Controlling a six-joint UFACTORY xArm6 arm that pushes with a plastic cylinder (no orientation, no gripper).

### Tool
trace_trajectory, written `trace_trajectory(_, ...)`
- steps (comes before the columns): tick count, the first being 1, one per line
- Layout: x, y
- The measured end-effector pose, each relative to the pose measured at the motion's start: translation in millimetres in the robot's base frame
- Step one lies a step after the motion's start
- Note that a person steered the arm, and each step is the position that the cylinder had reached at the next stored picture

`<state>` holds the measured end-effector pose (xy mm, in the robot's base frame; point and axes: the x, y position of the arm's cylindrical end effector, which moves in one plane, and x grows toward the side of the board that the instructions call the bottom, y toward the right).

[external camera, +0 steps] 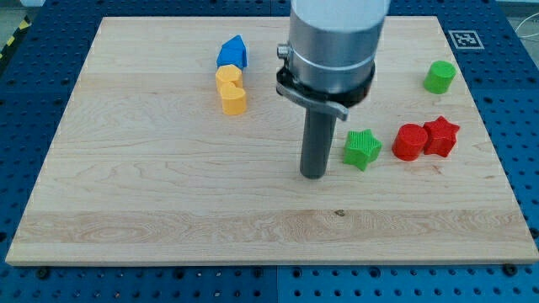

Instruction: Push the green star closer to the red circle

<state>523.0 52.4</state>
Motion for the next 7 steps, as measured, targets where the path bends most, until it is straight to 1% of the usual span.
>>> trace_trajectory(3, -13.0, 47.5)
trace_trajectory(7, -14.1, 94.5)
